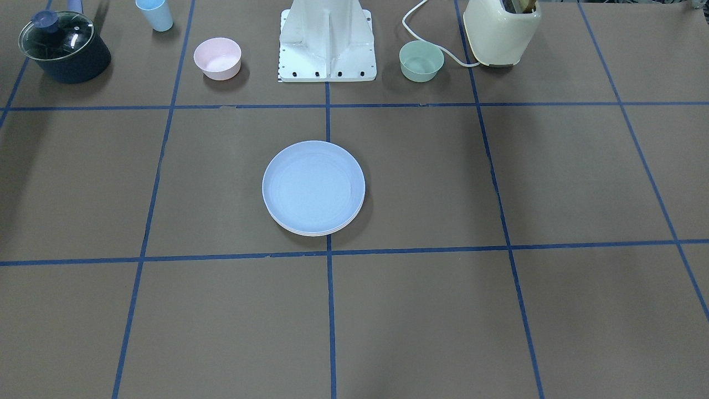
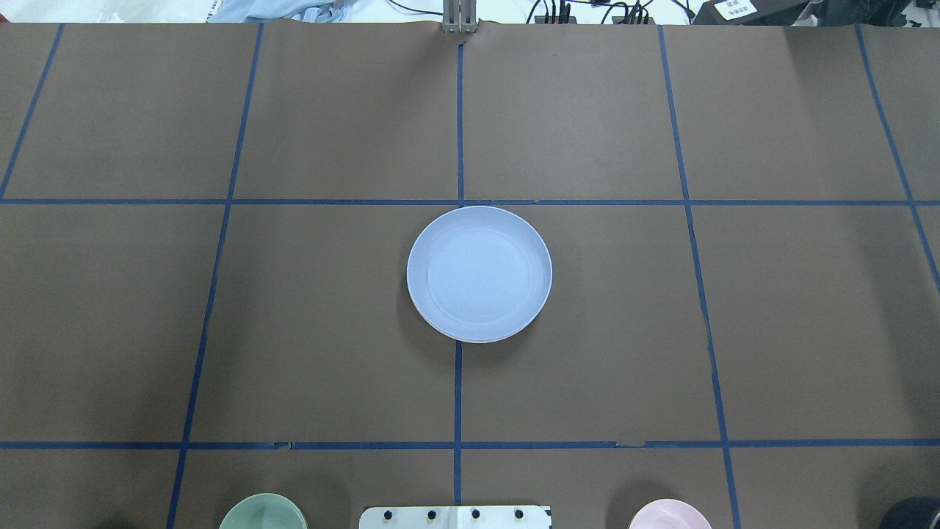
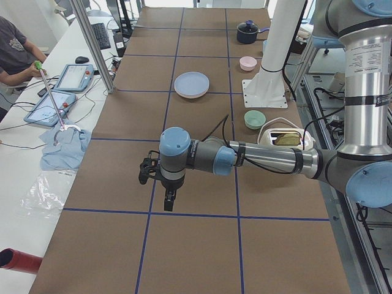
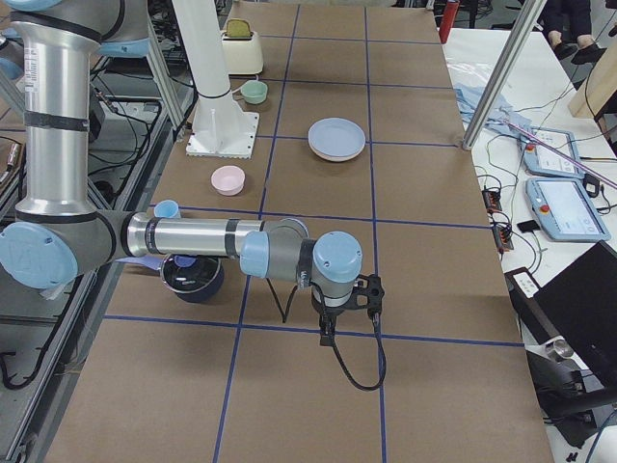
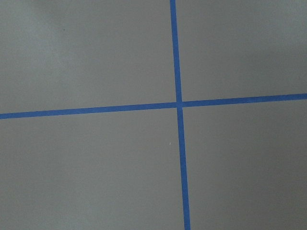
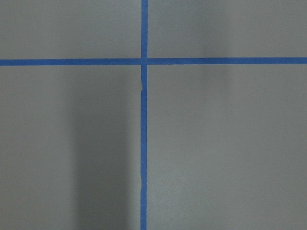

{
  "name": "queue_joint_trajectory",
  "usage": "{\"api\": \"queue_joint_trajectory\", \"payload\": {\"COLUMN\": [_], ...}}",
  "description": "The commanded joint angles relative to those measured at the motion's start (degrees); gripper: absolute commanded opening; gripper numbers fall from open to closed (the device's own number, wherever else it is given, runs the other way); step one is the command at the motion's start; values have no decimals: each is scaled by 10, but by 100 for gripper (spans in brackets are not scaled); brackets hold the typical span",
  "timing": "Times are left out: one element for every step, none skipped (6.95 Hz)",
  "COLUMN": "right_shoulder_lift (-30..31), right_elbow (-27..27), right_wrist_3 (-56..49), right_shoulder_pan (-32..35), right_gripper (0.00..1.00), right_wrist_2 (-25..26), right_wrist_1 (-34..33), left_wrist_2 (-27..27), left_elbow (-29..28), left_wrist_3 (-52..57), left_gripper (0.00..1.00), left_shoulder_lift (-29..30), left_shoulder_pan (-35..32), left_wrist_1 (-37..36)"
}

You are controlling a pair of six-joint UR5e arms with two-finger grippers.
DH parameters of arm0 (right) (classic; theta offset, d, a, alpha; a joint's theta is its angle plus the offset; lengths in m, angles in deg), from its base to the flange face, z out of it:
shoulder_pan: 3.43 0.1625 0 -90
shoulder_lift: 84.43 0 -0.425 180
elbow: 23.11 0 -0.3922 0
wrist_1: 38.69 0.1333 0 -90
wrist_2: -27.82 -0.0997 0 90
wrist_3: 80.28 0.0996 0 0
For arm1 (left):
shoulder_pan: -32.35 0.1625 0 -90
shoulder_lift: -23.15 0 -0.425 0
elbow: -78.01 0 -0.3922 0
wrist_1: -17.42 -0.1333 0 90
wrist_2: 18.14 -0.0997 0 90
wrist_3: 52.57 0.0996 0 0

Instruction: Stack three plates with pink and blue

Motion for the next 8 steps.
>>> {"api": "queue_joint_trajectory", "payload": {"right_shoulder_lift": [-3, -3, -3, -5, -7, -7, -7, -7], "right_elbow": [3, 3, 3, 3, 3, 3, 3, 3], "right_wrist_3": [0, 0, 0, 0, 0, 0, 0, 0], "right_shoulder_pan": [0, 0, 0, 0, 0, 0, 0, 0], "right_gripper": [100, 100, 100, 100, 100, 100, 100, 100], "right_wrist_2": [0, 0, 0, 0, 0, 0, 0, 0], "right_wrist_1": [0, 0, 0, 0, 0, 0, 0, 0], "left_wrist_2": [0, 0, -1, 2, 2, 2, 2, 2], "left_elbow": [0, 0, -2, -24, -38, -42, -44, -43], "left_wrist_3": [0, 0, 1, 6, 6, 6, 6, 6], "left_gripper": [100, 100, 100, 100, 100, 100, 100, 100], "left_shoulder_lift": [1, 1, -1, -1, 2, 2, 2, 2], "left_shoulder_pan": [0, 0, 0, 0, 0, 0, 0, 0], "left_wrist_1": [1, 1, 1, 2, 13, 16, 16, 16]}}
